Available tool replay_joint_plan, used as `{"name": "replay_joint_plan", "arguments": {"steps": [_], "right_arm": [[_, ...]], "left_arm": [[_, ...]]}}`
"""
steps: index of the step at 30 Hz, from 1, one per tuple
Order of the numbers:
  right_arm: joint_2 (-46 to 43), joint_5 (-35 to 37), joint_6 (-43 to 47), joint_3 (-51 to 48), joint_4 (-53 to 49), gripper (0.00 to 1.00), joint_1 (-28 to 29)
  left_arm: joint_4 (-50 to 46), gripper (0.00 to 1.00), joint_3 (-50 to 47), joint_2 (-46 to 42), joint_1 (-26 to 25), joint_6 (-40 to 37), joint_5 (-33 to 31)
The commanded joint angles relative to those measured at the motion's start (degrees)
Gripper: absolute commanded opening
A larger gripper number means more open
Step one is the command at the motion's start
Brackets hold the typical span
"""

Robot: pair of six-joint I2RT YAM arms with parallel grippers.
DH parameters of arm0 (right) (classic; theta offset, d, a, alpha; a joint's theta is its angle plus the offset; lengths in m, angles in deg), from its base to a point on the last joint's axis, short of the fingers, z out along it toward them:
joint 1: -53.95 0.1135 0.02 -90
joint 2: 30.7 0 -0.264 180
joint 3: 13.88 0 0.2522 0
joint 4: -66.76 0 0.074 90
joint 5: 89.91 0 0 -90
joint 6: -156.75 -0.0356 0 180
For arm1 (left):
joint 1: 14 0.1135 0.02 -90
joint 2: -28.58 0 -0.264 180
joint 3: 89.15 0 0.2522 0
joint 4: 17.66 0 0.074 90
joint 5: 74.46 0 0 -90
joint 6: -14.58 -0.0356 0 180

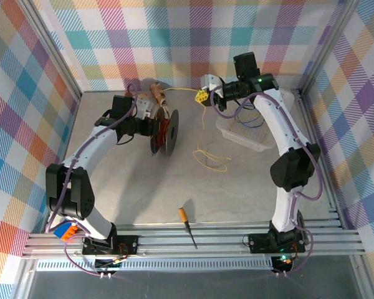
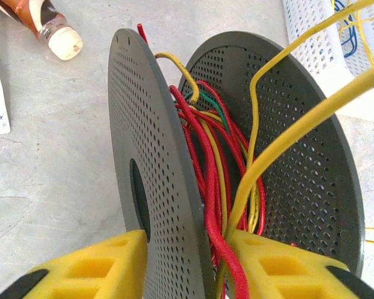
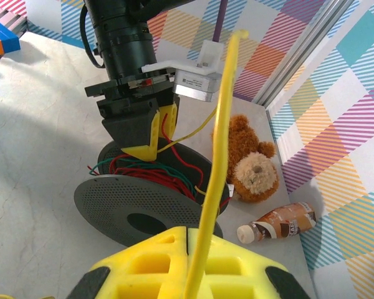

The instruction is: Wrap the cables

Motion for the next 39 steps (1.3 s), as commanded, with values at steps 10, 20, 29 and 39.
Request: {"name": "replay_joint_plan", "arguments": {"steps": [10,20,29,39], "right_arm": [[1.9,-2.0,-2.1,3.4,-0.5,0.00,-0.3],[1.6,9.9,-11.7,3.9,0.5,0.00,-1.4],[7.9,21.1,-18.6,10.2,-4.0,0.00,-3.1],[12.3,26.1,-22.2,11.2,-5.0,0.00,-3.7]], "left_arm": [[-1.3,0.00,1.9,0.7,-0.5,-1.1,-0.8],[5.9,0.00,-4.0,-6.9,-0.5,3.5,-9.2],[5.5,0.00,-4.8,-16.3,2.7,8.6,-1.0],[11.0,0.00,-4.4,-24.0,8.5,18.9,8.1]]}}
